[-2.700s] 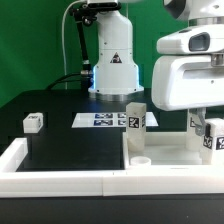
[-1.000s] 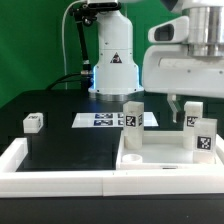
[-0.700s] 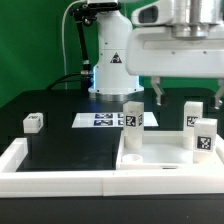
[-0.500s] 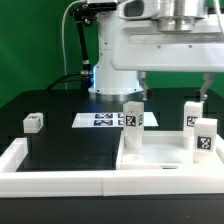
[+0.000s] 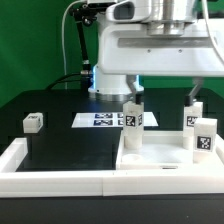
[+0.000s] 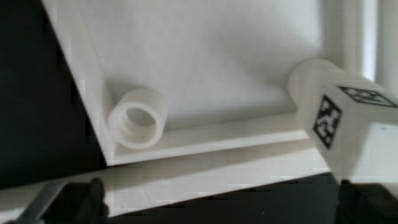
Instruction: Assemble square table
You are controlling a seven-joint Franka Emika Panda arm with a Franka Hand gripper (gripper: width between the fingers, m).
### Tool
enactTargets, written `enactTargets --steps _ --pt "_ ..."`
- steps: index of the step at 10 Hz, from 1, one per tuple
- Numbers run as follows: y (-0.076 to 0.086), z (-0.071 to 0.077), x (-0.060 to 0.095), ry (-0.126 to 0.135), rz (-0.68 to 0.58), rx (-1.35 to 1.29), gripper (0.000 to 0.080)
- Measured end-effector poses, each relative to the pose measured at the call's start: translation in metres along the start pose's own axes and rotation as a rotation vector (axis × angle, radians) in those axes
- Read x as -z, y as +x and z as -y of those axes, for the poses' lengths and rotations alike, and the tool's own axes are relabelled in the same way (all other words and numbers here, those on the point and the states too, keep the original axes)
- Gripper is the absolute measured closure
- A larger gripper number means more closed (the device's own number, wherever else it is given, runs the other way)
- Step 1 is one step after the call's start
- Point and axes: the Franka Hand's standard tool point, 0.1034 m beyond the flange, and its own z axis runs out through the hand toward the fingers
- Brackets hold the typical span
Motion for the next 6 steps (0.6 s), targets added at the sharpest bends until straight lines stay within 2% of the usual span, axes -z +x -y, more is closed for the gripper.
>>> enactTargets --steps 2,4,6 --pt "-0.01 -0.042 -0.004 -0.008 0.013 0.071 0.015" --pt "-0.011 -0.079 -0.006 -0.019 0.021 0.075 0.015" --pt "-0.011 -0.077 -0.007 -0.018 0.022 0.075 0.015"
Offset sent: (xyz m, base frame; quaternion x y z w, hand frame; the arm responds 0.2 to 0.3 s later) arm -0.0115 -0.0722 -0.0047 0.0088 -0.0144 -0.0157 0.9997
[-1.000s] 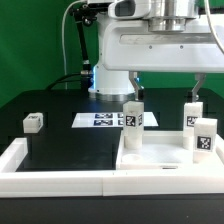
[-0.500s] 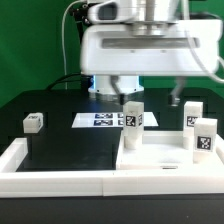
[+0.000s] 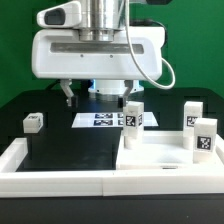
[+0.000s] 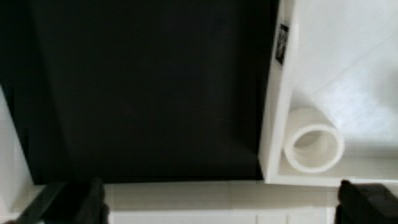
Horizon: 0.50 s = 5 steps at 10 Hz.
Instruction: Assemble square table
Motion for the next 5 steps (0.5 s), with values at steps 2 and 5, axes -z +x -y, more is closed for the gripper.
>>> enactTargets --steps 2,5 --pt "-0.002 -0.021 -0.001 -0.009 0.003 -0.007 0.015" --pt "-0.021 -0.057 -0.005 -0.012 0.022 -0.037 0.015"
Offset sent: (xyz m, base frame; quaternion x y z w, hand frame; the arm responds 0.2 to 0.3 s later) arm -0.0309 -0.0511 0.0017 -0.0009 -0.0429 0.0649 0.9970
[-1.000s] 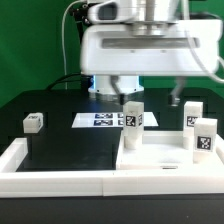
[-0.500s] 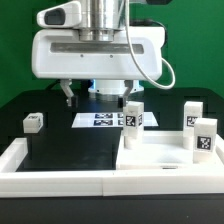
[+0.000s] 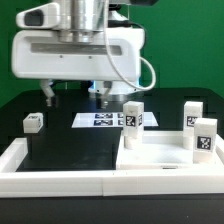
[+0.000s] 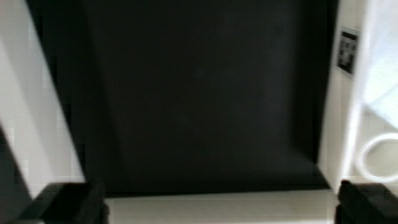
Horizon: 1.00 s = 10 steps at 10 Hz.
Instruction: Assemble square table
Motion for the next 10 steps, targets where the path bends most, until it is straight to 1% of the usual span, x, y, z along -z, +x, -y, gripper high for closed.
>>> enactTargets --steps 1,2,3,4,5,6,7,10 --pt "-0.012 -0.02 -0.004 0.01 0.012 0.022 0.015" --pt "-0.024 -0.041 -0.009 0.012 0.02 0.019 0.015" --pt "-0.036 -0.054 -0.015 0.014 0.029 0.013 0.015" --pt "-0.047 -0.07 -0.02 0.02 0.041 0.027 0.015" --pt "-0.053 -0.08 -0.023 0.018 0.044 0.021 0.015" --pt "-0.057 -0.088 -0.026 0.016 0.049 0.01 0.015" --pt "-0.055 -0.097 -0.025 0.011 0.045 0.003 0.015" --pt "-0.056 -0.098 -0.026 0.011 0.045 0.001 0.015"
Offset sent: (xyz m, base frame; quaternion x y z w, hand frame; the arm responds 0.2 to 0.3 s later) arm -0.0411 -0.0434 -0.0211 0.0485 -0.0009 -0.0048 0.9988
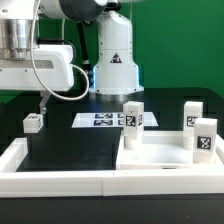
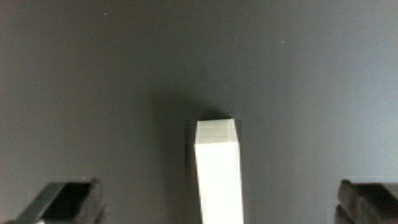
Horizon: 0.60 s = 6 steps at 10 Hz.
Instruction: Assemble square table
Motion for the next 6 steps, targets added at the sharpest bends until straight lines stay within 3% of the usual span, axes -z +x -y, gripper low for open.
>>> enactTargets --steps 1,4,6 --pt "-0.006 -0.003 -0.003 -0.003 0.005 -0.006 0.015" --pt "-0.049 -0.017 -0.018 -0.006 0.046 -0.022 0.015" --pt "-0.061 -0.023 -0.022 -0.006 0.061 -0.029 0.015"
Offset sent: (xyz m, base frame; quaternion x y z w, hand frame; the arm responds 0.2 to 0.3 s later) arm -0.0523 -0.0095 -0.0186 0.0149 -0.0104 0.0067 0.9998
